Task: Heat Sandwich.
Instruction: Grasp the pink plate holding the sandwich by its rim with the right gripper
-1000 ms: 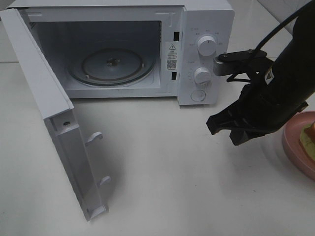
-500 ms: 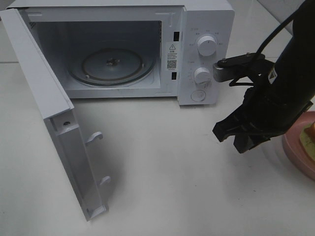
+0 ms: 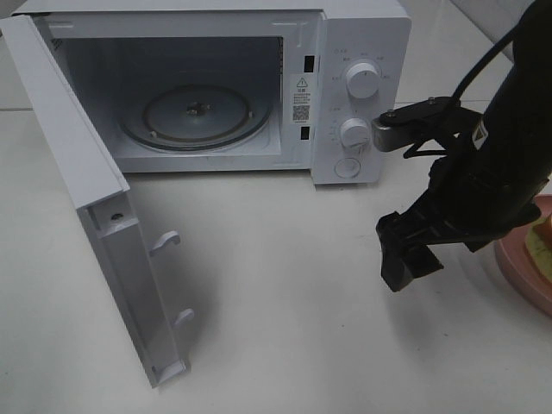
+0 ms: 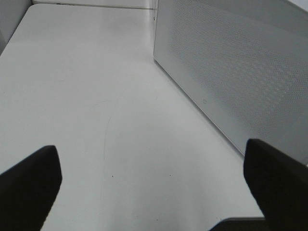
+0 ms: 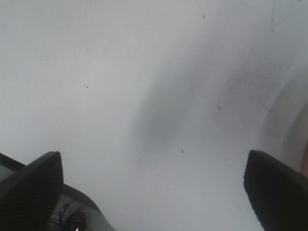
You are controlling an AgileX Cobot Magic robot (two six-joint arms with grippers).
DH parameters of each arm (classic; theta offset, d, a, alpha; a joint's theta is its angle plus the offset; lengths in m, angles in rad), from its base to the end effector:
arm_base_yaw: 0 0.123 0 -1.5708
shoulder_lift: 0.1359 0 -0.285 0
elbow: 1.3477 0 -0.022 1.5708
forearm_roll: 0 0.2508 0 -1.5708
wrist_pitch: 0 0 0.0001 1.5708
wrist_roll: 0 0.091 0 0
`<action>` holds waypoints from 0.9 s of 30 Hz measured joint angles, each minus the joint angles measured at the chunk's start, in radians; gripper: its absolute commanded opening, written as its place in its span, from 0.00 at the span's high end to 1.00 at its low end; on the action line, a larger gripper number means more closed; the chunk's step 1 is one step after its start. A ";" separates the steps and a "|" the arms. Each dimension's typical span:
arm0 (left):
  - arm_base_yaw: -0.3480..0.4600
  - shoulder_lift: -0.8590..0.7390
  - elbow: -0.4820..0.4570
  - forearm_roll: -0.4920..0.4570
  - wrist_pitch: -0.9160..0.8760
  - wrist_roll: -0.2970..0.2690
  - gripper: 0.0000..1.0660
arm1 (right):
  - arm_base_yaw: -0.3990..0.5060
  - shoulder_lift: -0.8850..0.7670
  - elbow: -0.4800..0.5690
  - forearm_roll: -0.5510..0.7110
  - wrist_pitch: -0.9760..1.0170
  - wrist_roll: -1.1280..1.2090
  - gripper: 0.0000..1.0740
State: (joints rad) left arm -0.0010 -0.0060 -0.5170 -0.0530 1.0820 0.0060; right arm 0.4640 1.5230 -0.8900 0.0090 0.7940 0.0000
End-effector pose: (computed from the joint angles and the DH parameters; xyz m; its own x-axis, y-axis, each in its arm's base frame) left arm -0.0087 -0.0043 0.2803 -0.4547 -0.0184 -0.8905 0.0341 0.9987 -0.0381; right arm 0.2426 0.1221 0.2069 -0.8733 -0.4300 -0.2289 -0.4433 0.8963 0.0077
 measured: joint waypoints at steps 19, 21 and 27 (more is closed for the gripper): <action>0.000 0.000 0.000 0.000 0.000 0.000 0.09 | -0.266 0.000 -0.003 -0.019 0.073 -0.020 0.11; 0.000 0.000 0.000 0.000 0.000 0.000 0.09 | -0.276 0.000 -0.003 -0.019 0.073 -0.024 0.12; 0.000 0.000 0.000 0.000 0.000 0.000 0.09 | -0.345 0.018 -0.003 -0.020 0.070 -0.043 0.13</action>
State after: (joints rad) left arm -0.0010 -0.0060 -0.5170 -0.0530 1.0820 0.0060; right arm 0.1190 1.5410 -0.8930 -0.0110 0.8640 -0.0430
